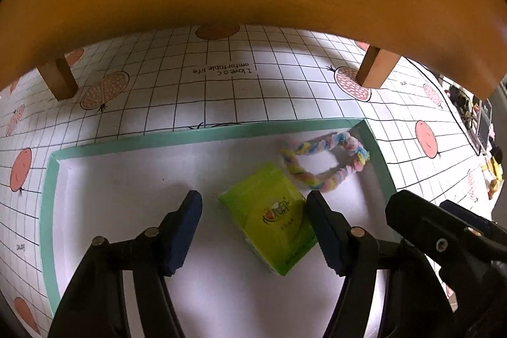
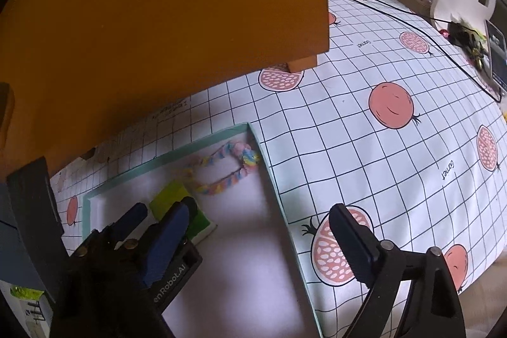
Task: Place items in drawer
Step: 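Grasp the green tissue pack with the left tool while the right tool grasps the braided hair tie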
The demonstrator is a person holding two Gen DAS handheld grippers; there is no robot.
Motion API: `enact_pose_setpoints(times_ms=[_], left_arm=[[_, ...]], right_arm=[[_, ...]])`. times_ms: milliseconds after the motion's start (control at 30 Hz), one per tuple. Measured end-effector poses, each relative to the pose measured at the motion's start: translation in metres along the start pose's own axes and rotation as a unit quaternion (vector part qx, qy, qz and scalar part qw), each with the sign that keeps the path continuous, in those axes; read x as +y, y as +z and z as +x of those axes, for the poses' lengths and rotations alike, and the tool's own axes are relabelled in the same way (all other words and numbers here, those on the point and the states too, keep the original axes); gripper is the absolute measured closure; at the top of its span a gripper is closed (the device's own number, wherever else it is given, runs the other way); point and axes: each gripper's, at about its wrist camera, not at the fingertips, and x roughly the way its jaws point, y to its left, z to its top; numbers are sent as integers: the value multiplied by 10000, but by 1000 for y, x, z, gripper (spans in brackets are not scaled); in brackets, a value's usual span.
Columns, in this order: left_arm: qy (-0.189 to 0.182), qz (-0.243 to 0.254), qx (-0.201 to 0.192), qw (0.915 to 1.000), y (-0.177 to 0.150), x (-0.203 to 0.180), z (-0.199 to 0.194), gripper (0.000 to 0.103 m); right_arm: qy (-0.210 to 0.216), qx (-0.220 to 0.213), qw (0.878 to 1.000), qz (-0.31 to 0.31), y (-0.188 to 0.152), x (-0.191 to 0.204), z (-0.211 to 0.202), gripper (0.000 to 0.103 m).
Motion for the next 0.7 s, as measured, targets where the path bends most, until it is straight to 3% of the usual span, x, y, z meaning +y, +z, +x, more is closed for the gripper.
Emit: enact_pose_setpoints(times_ms=[67, 400, 700], left_arm=[[-87, -44, -13, 10000, -2, 2, -1, 44], [-103, -111, 74, 9999, -4, 13, -6, 50], [-53, -323, 104, 9994, -9, 32, -13, 52]], right_arm=[[9, 5, 10000, -34, 0, 0, 0, 13], [194, -93, 9992, -329, 0, 11, -3, 19], [240, -171, 9899, -1385, -1, 40, 2, 26]])
